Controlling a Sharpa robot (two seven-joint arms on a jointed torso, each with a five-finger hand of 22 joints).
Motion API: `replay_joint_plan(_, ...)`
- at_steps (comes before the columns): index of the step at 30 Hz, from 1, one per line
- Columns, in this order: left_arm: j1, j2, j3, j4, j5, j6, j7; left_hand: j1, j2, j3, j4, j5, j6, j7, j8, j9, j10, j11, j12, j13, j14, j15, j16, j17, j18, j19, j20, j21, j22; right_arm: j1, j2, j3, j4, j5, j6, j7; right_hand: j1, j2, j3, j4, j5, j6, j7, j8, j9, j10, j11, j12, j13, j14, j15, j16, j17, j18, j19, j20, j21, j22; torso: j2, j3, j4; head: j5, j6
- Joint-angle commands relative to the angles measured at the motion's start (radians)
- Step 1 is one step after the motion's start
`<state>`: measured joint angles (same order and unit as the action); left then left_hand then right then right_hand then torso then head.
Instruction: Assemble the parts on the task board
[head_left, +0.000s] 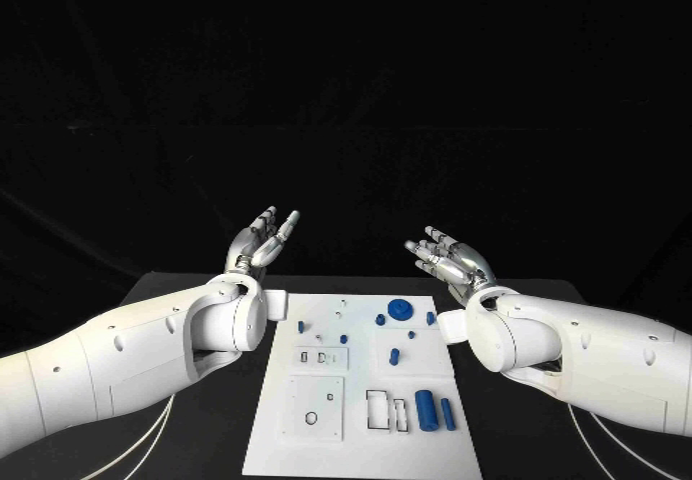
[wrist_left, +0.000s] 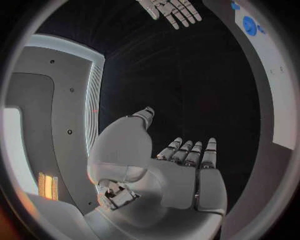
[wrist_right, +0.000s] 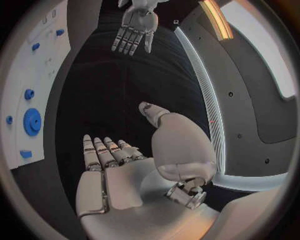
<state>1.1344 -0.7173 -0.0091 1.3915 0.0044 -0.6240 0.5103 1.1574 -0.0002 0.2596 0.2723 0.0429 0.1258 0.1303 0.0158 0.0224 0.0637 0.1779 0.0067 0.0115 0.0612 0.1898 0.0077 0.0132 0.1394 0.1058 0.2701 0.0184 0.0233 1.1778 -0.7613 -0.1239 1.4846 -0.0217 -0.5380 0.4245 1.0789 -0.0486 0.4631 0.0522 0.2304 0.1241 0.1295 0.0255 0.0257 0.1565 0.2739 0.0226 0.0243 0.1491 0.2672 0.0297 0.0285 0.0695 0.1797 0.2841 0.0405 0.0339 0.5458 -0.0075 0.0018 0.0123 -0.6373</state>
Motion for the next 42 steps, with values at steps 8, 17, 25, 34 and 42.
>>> replay_joint_plan(8, 0.009, -0.039, 0.000, 0.027, -0.002, 0.105, 0.020, 0.158, -0.023, 0.051, -0.017, 0.008, 0.260, 0.154, 0.085, 0.053, 0.277, 0.082, 0.063, 0.033, 0.257, 0.058, 0.087, 0.057, -0.023, 0.160, 0.027, 0.079, 0.038, 0.055, -0.009, -0.024, -0.061, -0.373, 0.125, -0.025, 0.184, -0.045, 0.080, -0.147, 0.014, 0.458, 0.160, 0.147, 0.095, 0.648, -0.032, 0.095, 0.040, 0.605, -0.054, 0.161, 0.095, 0.079, 0.452, 0.005, 0.167, 0.069, 0.023, 0.0003, -0.0042, -0.005, -0.024)
replay_joint_plan(17, 0.019, -0.060, 0.000, 0.039, -0.022, 0.190, -0.012, 0.239, -0.088, 0.238, -0.083, 0.010, 0.679, 0.121, 0.235, 0.134, 0.848, 0.025, 0.162, 0.054, 0.816, -0.027, 0.283, 0.173, 0.046, 0.700, 0.002, 0.305, 0.114, 0.099, -0.004, -0.024, -0.089, -0.589, 0.125, -0.105, 0.185, -0.086, 0.090, -0.173, 0.018, 0.700, 0.119, 0.207, 0.133, 0.834, -0.079, 0.073, 0.041, 0.797, -0.108, 0.194, 0.106, 0.115, 0.627, -0.012, 0.234, 0.078, 0.045, 0.0007, -0.0048, -0.009, -0.024)
replay_joint_plan(25, 0.038, -0.089, 0.000, 0.083, -0.053, 0.236, -0.040, 0.223, -0.124, 0.307, -0.111, 0.010, 0.733, 0.104, 0.255, 0.145, 0.947, 0.000, 0.141, 0.054, 0.910, -0.057, 0.300, 0.204, 0.046, 0.779, -0.030, 0.335, 0.114, 0.133, -0.001, -0.024, -0.101, -0.828, 0.155, -0.186, 0.200, -0.102, 0.080, -0.174, 0.005, 0.787, 0.084, 0.223, 0.143, 0.972, -0.123, 0.051, 0.041, 0.974, -0.169, 0.249, 0.152, 0.112, 0.753, -0.077, 0.325, 0.115, 0.075, -0.0014, -0.0007, -0.011, -0.023)
replay_joint_plan(34, 0.058, -0.154, 0.001, 0.189, -0.063, 0.256, -0.062, 0.207, -0.142, 0.318, -0.122, 0.009, 0.742, 0.100, 0.258, 0.152, 0.974, -0.005, 0.122, 0.054, 0.951, -0.067, 0.308, 0.224, 0.044, 0.809, -0.044, 0.353, 0.118, 0.162, -0.003, -0.022, -0.085, -1.193, 0.207, -0.309, 0.211, -0.138, 0.020, -0.189, -0.003, 0.860, 0.054, 0.227, 0.158, 1.046, -0.162, 0.039, 0.046, 1.149, -0.228, 0.334, 0.267, 0.111, 0.835, -0.140, 0.506, 0.224, 0.120, -0.0068, 0.0089, -0.015, -0.022)
replay_joint_plan(42, 0.064, -0.213, 0.006, 0.283, -0.063, 0.266, -0.077, 0.200, -0.149, 0.315, -0.122, 0.009, 0.738, 0.102, 0.255, 0.152, 0.973, -0.004, 0.116, 0.053, 0.949, -0.066, 0.305, 0.226, 0.043, 0.808, -0.044, 0.352, 0.116, 0.176, 0.003, -0.021, -0.081, -1.413, 0.269, -0.401, 0.220, -0.159, -0.044, -0.180, 0.001, 0.866, 0.042, 0.209, 0.165, 0.961, -0.164, 0.047, 0.055, 1.221, -0.245, 0.419, 0.382, 0.112, 0.878, -0.157, 0.602, 0.284, 0.158, -0.0107, 0.0223, -0.027, -0.015)
